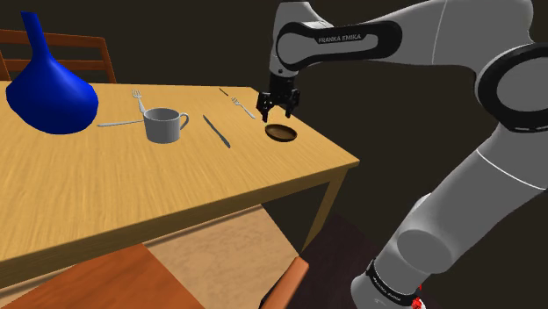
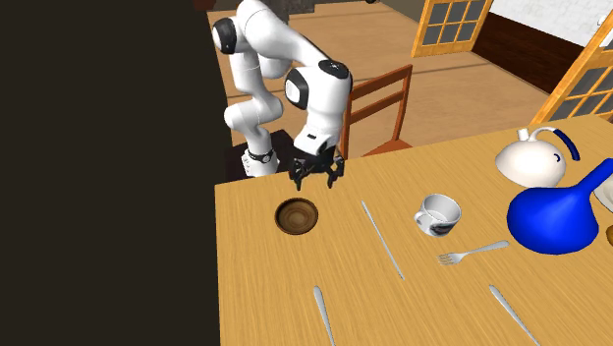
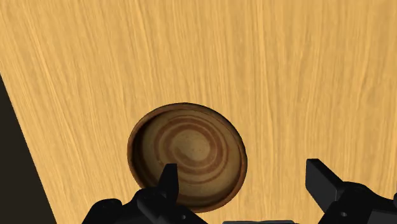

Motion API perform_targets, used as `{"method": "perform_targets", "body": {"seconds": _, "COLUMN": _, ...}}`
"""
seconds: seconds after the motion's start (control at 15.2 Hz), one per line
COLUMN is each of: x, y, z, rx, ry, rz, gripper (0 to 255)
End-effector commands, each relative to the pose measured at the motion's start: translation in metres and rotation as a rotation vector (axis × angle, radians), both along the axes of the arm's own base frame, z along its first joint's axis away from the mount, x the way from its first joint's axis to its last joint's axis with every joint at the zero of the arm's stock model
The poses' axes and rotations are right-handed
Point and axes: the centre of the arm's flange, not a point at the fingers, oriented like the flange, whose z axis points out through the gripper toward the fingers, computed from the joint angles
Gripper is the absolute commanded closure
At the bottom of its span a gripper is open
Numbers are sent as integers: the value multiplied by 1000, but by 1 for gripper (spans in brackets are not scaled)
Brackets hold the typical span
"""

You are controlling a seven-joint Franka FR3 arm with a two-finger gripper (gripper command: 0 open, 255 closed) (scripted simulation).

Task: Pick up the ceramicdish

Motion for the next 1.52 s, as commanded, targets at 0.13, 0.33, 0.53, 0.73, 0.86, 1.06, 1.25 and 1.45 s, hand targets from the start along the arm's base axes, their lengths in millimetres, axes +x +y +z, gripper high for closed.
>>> {"method": "perform_targets", "body": {"seconds": 0.13, "x": 41, "y": -10, "z": -20, "rx": -21, "ry": -7, "rz": -63, "gripper": 0}}
{"method": "perform_targets", "body": {"seconds": 0.33, "x": 41, "y": -10, "z": -36, "rx": -21, "ry": -7, "rz": -63, "gripper": 0}}
{"method": "perform_targets", "body": {"seconds": 0.53, "x": 41, "y": -10, "z": -52, "rx": -21, "ry": -7, "rz": -63, "gripper": 0}}
{"method": "perform_targets", "body": {"seconds": 0.73, "x": 41, "y": -10, "z": -60, "rx": -21, "ry": -7, "rz": -63, "gripper": 0}}
{"method": "perform_targets", "body": {"seconds": 0.86, "x": 41, "y": -10, "z": -60, "rx": -21, "ry": -7, "rz": -63, "gripper": 255}}
{"method": "perform_targets", "body": {"seconds": 1.06, "x": 41, "y": -10, "z": -60, "rx": -21, "ry": -7, "rz": -63, "gripper": 255}}
{"method": "perform_targets", "body": {"seconds": 1.25, "x": 41, "y": -10, "z": -60, "rx": -21, "ry": -7, "rz": -63, "gripper": 255}}
{"method": "perform_targets", "body": {"seconds": 1.45, "x": 41, "y": -10, "z": -55, "rx": -21, "ry": -7, "rz": -63, "gripper": 255}}
